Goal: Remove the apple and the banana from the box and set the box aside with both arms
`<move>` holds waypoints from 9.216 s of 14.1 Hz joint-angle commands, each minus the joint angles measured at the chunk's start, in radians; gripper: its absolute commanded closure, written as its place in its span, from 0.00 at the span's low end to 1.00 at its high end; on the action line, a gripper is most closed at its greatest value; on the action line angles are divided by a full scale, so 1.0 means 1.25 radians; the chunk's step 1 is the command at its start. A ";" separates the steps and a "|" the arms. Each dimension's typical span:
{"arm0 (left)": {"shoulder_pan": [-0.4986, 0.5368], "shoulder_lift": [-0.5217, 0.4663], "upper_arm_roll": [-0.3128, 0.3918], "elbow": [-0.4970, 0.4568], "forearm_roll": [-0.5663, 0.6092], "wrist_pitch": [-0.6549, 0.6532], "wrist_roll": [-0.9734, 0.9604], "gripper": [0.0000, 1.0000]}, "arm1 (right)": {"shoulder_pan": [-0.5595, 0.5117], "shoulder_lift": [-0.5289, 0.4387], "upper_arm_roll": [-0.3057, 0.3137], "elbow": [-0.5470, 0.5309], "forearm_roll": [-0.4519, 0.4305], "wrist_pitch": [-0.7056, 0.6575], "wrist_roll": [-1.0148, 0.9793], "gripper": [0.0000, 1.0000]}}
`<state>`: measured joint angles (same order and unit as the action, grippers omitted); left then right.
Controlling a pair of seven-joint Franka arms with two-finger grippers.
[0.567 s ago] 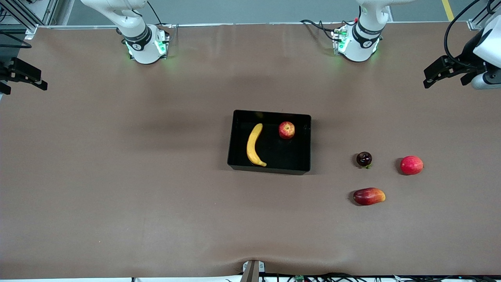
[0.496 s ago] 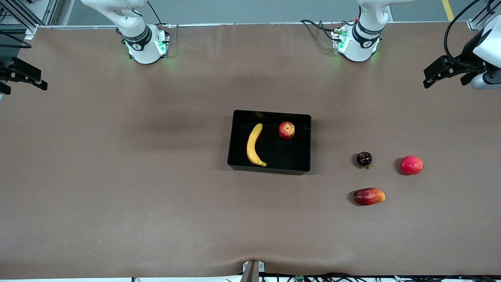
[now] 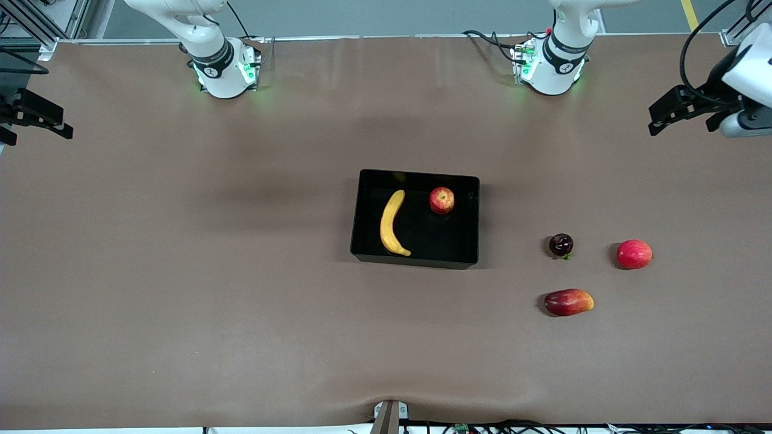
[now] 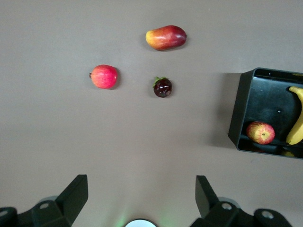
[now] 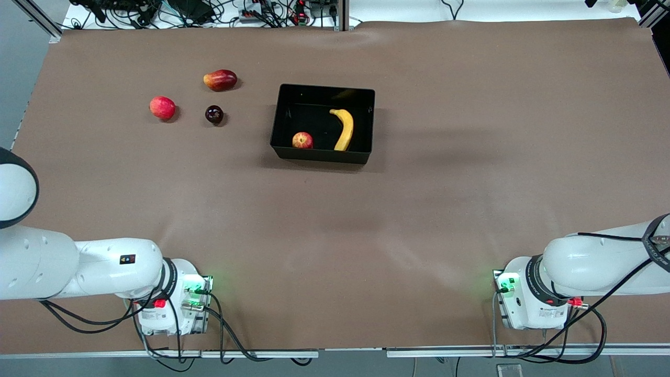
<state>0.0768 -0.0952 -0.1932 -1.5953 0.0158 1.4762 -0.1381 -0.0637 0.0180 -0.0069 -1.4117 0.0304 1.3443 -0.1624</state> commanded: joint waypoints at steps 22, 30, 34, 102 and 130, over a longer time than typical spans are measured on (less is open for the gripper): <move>-0.131 0.409 -0.353 -0.185 0.094 0.466 -0.530 0.00 | -0.007 -0.006 0.003 -0.003 -0.008 -0.005 0.011 0.00; -0.155 0.525 -0.353 -0.188 0.197 0.539 -0.606 0.00 | -0.007 -0.006 0.003 -0.003 -0.010 -0.004 0.010 0.00; -0.158 0.552 -0.352 -0.194 0.218 0.543 -0.622 0.00 | -0.007 -0.006 0.003 -0.003 -0.008 -0.004 0.010 0.00; 0.374 0.517 -0.484 -0.119 0.466 0.494 -0.066 0.00 | -0.008 -0.005 0.003 -0.003 -0.008 -0.004 0.010 0.00; -0.352 0.790 -0.312 0.067 0.465 0.663 -0.827 0.00 | -0.009 -0.003 0.003 -0.003 -0.007 -0.004 0.010 0.00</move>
<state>-0.3083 0.8654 -0.6247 -1.5372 0.6065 2.2724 -1.1220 -0.0677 0.0191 -0.0104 -1.4132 0.0296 1.3437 -0.1620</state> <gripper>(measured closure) 0.000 0.000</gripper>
